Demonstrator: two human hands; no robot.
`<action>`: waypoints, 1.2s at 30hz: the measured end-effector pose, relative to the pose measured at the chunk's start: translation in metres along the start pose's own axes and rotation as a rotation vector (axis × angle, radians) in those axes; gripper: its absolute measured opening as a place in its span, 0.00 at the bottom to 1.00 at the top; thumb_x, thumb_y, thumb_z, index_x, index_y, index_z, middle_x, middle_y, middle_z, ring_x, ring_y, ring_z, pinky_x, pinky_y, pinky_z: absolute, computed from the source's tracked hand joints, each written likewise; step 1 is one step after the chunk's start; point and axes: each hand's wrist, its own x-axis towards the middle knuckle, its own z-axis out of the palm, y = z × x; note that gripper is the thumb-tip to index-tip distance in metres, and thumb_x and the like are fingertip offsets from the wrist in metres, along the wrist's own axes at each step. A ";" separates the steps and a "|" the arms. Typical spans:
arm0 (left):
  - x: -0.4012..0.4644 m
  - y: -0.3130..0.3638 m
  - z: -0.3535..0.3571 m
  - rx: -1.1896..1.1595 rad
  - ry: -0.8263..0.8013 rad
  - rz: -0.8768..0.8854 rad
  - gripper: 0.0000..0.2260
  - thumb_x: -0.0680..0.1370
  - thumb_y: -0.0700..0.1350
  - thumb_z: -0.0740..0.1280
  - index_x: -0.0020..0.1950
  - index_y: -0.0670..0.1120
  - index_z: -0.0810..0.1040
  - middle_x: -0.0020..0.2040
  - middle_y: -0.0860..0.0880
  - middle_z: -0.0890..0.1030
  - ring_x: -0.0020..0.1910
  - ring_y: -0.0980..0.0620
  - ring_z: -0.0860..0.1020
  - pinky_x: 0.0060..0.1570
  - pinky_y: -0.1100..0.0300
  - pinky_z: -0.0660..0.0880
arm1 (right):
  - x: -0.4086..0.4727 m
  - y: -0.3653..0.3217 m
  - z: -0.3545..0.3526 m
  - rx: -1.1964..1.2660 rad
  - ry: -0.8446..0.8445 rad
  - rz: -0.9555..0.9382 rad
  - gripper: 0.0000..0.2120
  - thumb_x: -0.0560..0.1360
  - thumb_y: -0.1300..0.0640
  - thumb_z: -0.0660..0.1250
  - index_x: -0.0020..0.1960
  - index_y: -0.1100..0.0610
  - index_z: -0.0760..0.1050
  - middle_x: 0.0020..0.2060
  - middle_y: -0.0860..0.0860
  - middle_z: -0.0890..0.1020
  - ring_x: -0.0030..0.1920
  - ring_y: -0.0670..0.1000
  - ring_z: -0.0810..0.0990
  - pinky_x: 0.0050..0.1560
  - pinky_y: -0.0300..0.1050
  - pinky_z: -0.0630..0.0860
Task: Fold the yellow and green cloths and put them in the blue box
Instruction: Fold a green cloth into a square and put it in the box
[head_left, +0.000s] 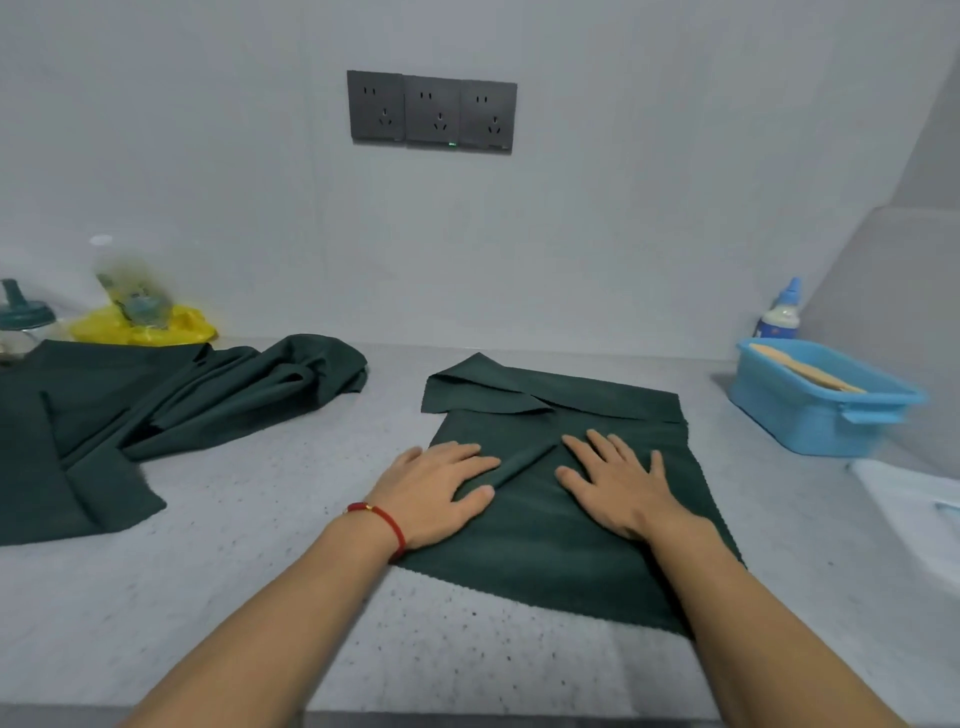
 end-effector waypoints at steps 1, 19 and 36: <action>-0.004 0.003 0.000 0.035 0.028 -0.024 0.24 0.83 0.64 0.51 0.78 0.61 0.65 0.78 0.57 0.65 0.77 0.55 0.61 0.75 0.47 0.57 | 0.000 0.007 -0.003 -0.008 -0.018 -0.026 0.31 0.80 0.30 0.43 0.81 0.35 0.47 0.83 0.43 0.46 0.82 0.48 0.42 0.78 0.67 0.37; -0.026 0.023 -0.041 0.523 0.250 -0.605 0.20 0.73 0.44 0.67 0.64 0.47 0.67 0.61 0.42 0.73 0.60 0.39 0.72 0.61 0.42 0.70 | -0.019 0.059 -0.012 -0.090 -0.079 -0.072 0.33 0.76 0.26 0.38 0.79 0.31 0.39 0.82 0.41 0.41 0.82 0.46 0.39 0.78 0.65 0.37; 0.022 0.022 -0.012 0.263 0.070 -0.519 0.24 0.81 0.60 0.50 0.70 0.50 0.71 0.69 0.41 0.71 0.69 0.39 0.68 0.64 0.39 0.66 | -0.053 0.066 -0.028 -0.018 -0.055 -0.109 0.26 0.77 0.30 0.50 0.74 0.33 0.60 0.77 0.42 0.60 0.78 0.51 0.56 0.75 0.68 0.53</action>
